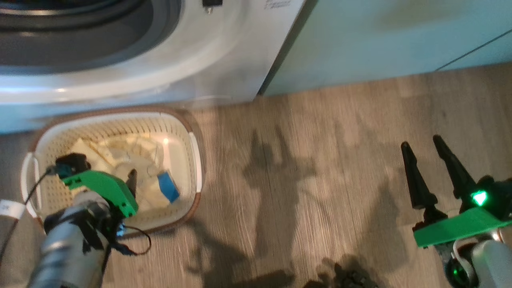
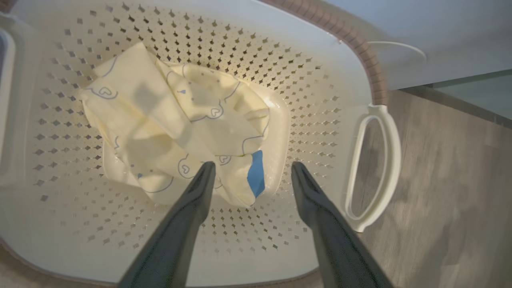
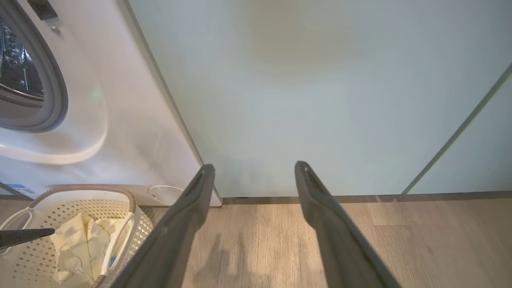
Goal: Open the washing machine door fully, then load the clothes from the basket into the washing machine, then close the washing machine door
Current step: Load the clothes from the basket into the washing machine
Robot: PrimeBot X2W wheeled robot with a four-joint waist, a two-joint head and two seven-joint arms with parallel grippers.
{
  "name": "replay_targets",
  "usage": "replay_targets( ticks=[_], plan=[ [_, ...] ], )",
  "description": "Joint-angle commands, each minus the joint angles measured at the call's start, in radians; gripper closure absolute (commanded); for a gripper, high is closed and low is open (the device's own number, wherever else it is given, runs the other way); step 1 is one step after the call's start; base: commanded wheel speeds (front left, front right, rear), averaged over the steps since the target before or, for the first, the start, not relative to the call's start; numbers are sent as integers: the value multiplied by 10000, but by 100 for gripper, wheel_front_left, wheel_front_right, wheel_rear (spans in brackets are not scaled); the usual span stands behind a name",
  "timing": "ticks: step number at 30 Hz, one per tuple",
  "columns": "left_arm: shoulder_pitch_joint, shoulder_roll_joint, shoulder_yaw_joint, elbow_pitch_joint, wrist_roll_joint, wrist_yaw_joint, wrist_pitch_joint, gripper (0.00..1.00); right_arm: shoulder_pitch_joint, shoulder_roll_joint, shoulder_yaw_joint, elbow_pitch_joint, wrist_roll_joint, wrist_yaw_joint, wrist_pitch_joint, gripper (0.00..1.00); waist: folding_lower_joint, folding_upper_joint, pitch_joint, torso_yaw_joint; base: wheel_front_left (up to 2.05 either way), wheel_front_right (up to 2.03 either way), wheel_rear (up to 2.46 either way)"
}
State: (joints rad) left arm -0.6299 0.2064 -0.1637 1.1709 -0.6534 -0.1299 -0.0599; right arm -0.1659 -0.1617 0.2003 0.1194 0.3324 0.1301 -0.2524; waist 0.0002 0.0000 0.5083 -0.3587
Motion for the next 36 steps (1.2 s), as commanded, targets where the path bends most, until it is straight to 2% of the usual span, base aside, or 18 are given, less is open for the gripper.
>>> replay_targets(
  ticks=[1, 10, 15, 19, 30, 36],
  plan=[
    [-129, 431, 242, 80, -66, -5, 54, 0, -155, -292, 162, -298, -120, 6, -94, 0, -2, 0, 734, 115, 0, 0, 0],
    [-1412, 712, 832, 933, -828, 51, 655, 0, -703, -363, 43, -537, -221, 6, -94, 0, -2, 0, 2241, 239, 0, 0, 0],
    [-1898, 847, 941, 1066, -987, 201, 920, 0, -933, -437, 30, -641, -292, 6, -94, 0, -2, 0, 2782, 208, 0, 0, 0],
    [-2362, 1011, 1020, 1133, -1094, 494, 1171, 0, -1163, -544, -32, -780, -324, 6, -94, 0, -2, 0, 3284, 183, 0, 0, 0],
    [-3247, 1393, 756, 1174, -897, 698, 1470, 0, -1510, -451, 95, -891, -331, 6, -94, 0, -2, 0, 4369, 87, 0, 0, 0],
    [-3380, 1458, 530, 1185, -753, 598, 1514, 0, -1527, -397, 34, -888, -351, 6, -94, 0, -2, 0, 4683, 80, 0, 0, 0]
  ],
)
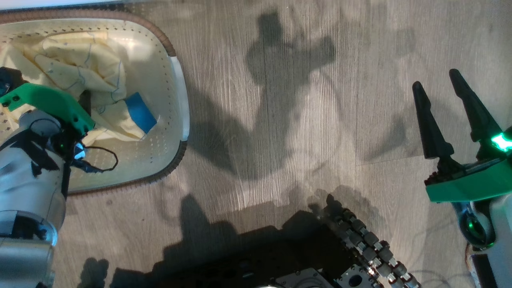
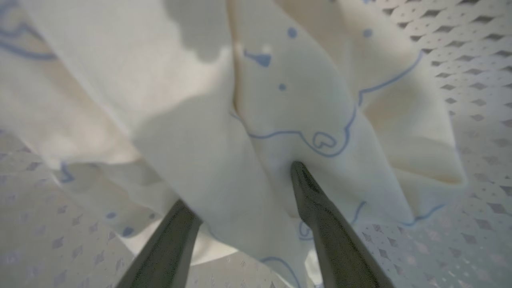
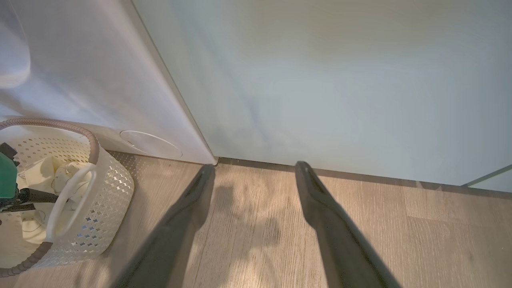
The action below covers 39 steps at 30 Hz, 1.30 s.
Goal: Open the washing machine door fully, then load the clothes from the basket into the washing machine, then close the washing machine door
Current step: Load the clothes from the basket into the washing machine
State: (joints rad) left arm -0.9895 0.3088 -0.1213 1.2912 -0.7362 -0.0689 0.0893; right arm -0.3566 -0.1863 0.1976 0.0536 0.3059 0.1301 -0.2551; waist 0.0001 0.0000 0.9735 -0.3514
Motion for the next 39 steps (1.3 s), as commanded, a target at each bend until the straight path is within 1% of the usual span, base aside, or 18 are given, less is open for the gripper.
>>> replay_targets(
  ticks=[1, 2, 3, 4, 5, 6, 12, 15, 19, 23, 29, 34, 37, 39],
  plan=[
    [195, 423, 56, -16, 105, -50, 11, 0, 393, -151, 47, -225, -90, 6, -67, 0, -1, 0, 57, 17, 0, 0, 0],
    [168, 398, 8, -15, 128, -103, -2, 0, 402, -152, 37, -224, -94, 6, -67, 0, -1, 0, 79, 27, 0, 0, 0],
    [137, 372, -47, -15, 158, -160, -33, 18, 408, -151, 28, -224, -99, 6, -67, 0, -1, 0, 96, 36, 0, 0, 0],
    [109, 346, -133, -14, 211, -239, -63, 52, 412, -147, 22, -223, -104, 6, -67, 0, -1, 0, 107, 41, 0, 0, 0],
    [80, 326, -184, -14, 231, -305, -109, 88, 412, -140, 19, -222, -111, 6, -67, 0, -1, 0, 112, 43, 0, 0, 0],
    [55, 317, -246, -14, 264, -358, -166, 100, 407, -130, 18, -220, -118, 6, -67, 0, -1, 0, 111, 41, 0, 0, 0],
    [-40, 283, -541, -53, 344, -562, -543, 100, 284, -65, 88, -161, -121, 6, -67, 0, -1, 0, 24, -23, 0, 0, 0],
    [161, 182, -719, -163, 324, -604, -810, 100, 197, 9, 136, -70, -90, 6, -67, 0, -1, 0, -280, 0, 0, 0, 0],
    [814, -127, -1180, -839, 88, -613, -1087, 100, 206, 62, 191, 48, -71, 6, -67, 0, -1, 0, -952, 167, 0, 0, 0],
    [1580, -261, -1769, -1565, -308, -615, -1445, 100, 294, 72, 239, 171, -47, 6, -67, 0, -1, 0, -1751, 399, 0, 0, 0],
    [2535, -241, -2720, -2465, -980, -616, -2138, 100, 476, -45, 469, 427, -1, 6, -67, 0, -1, 0, -2943, 702, 0, 0, 0],
    [3097, -74, -3433, -3022, -1472, -616, -2815, 100, 782, -167, 495, 551, 53, 6, -67, 0, -1, 0, -3894, 982, 0, 0, 0],
    [3383, 39, -3786, -3257, -1698, -616, -3101, 100, 1047, -214, 482, 605, 79, 6, -67, 0, -1, 0, -4461, 1144, 0, 0, 0],
    [3453, 95, -3892, -3324, -1731, -616, -3185, 100, 1134, -225, 461, 615, 87, 6, -67, 0, -1, 0, -4625, 1198, 0, 0, 0]
  ],
)
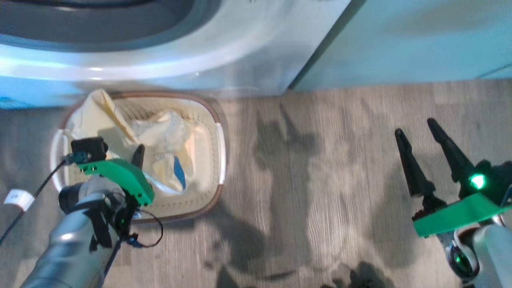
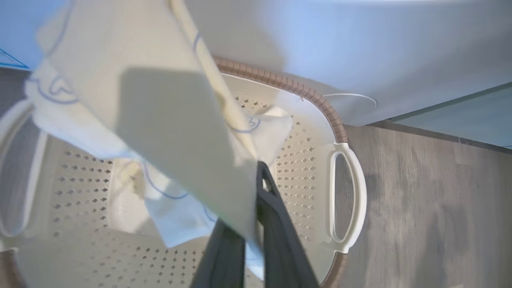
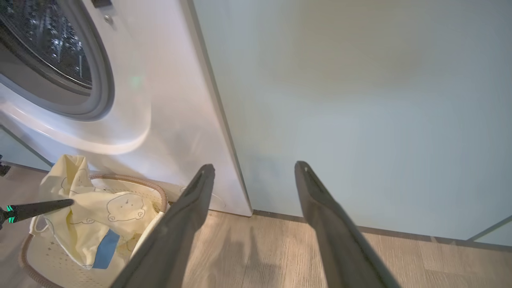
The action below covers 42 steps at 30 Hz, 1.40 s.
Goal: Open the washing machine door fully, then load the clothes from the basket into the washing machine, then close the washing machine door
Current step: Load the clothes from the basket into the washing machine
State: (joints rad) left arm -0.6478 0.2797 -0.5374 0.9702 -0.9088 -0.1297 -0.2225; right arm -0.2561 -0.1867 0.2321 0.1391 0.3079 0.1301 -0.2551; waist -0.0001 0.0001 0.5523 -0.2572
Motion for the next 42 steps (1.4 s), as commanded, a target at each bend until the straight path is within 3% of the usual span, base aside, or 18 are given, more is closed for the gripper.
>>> replay_targets(
  ticks=[1, 10, 27, 31, 42],
  plan=[
    [107, 437, 181, -183, -39, -9, -142, 100, 211, -225, 96, -236, 74, 6, -67, 0, 1, -1, -579, 300, 0, 0, 0],
    [671, 957, 29, -943, 124, -9, -385, 100, 851, -193, -77, -137, 143, 6, -67, 0, 1, -1, -1819, 557, 0, 0, 0],
    [3150, 1172, 2957, -4434, 2369, 405, -391, 100, 1927, -136, -668, -108, 124, 6, -67, 0, 1, -1, -3633, 885, 0, 0, 0],
    [3905, 1171, 3539, -5424, 2739, 572, -391, 100, 2196, -153, -770, -69, 97, 6, -67, 0, 1, -1, -4084, 925, 0, 0, 0],
    [5724, 1515, 4017, -8874, 3217, 1678, -134, 100, 2806, -141, -897, -31, 52, 6, -67, 0, 1, -1, -4927, 1048, 0, 0, 0]
  ],
)
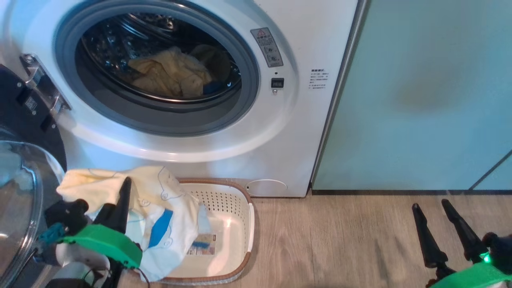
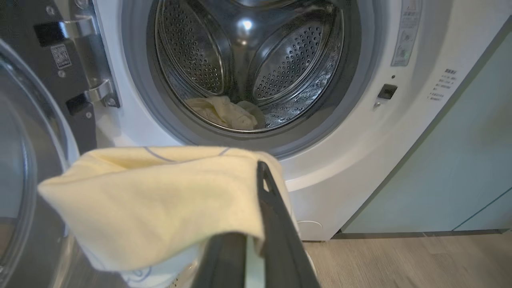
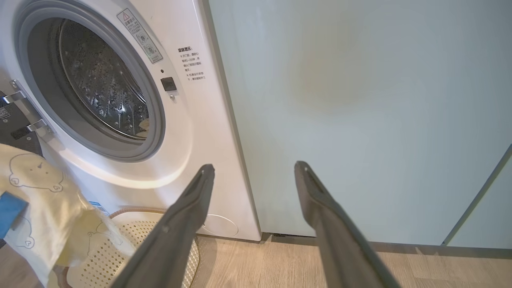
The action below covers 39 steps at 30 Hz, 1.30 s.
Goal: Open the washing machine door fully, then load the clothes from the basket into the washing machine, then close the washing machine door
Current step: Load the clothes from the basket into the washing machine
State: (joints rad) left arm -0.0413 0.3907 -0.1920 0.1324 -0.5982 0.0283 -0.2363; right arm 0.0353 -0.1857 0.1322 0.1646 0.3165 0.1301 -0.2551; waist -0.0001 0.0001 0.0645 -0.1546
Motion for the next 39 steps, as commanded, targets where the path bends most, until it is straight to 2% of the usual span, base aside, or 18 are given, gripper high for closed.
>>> replay_targets(
  ticks=[1, 12, 20, 29, 39],
  plan=[
    [-341, 405, 564, -496, 110, 98, 4, 100, -108, -151, 102, -286, -34, 6, -67, 0, 1, -1, -49, 22, 0, 0, 0],
    [374, 741, 850, -2968, 546, 1099, 427, 100, 15, -76, 29, -336, -16, 6, -67, 0, 1, -1, -44, 75, 0, 0, 0],
    [-131, 859, 776, -3185, 684, 1332, 867, 100, -191, -58, 168, -337, 10, 6, -67, 0, 1, -1, 238, -22, 0, 0, 0],
    [-2435, 916, 563, -2048, 677, 909, 1009, 100, -564, -8, 384, -363, 61, 6, -67, 0, 1, -1, 1041, -361, 0, 0, 0],
    [-5449, 944, 274, 628, 871, 89, 493, 100, -1191, 176, 608, -340, 91, 6, -67, 0, 1, -1, 2111, -938, 0, 0, 0]
  ],
)
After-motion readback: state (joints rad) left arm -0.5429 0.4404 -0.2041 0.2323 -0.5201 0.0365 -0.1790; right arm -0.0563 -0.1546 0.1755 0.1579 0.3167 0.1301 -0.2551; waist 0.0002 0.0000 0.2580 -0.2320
